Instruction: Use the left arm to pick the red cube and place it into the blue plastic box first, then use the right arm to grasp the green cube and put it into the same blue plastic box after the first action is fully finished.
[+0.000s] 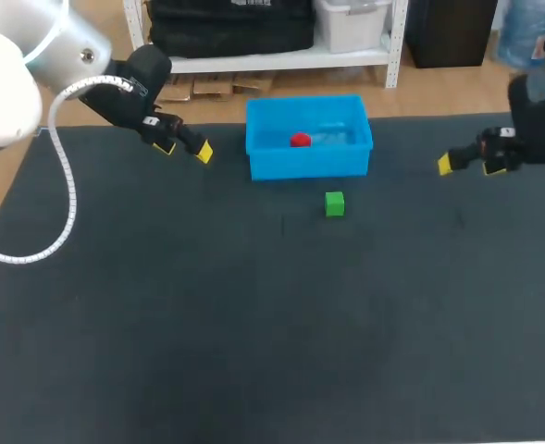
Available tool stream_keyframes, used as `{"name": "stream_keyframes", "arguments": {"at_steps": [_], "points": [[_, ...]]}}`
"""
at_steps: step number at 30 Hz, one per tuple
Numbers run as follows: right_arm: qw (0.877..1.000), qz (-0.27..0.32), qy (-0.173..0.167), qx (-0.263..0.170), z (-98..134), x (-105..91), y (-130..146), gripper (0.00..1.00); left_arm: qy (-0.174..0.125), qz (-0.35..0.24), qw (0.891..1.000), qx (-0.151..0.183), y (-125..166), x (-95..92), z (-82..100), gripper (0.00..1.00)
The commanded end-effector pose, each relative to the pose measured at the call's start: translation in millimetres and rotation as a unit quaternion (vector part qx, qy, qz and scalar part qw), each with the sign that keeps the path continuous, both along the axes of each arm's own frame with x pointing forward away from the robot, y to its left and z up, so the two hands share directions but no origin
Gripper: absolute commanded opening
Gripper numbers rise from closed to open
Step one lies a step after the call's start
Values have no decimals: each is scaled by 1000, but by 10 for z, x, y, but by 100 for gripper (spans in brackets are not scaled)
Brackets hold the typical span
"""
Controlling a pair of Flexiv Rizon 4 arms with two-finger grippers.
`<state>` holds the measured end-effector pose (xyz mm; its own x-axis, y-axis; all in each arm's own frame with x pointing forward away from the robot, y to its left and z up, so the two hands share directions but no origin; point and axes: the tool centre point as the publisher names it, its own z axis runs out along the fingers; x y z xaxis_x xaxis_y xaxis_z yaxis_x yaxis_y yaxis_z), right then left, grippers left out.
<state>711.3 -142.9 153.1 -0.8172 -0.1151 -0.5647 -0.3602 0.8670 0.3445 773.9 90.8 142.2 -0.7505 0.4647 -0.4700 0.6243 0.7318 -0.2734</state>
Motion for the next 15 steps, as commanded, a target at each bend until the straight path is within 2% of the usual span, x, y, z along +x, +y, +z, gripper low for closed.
{"name": "stream_keyframes", "arguments": {"at_steps": [1, 15], "points": [[999, -14, 15, -37, 30, 67, 176, 100, -2, 0, 1000, -2, 11, -18, -4, 100], [995, -9, 58, -85, -36, 173, 582, 100, -2, 0, 1000, -2, 11, -18, -4, 100]]}}
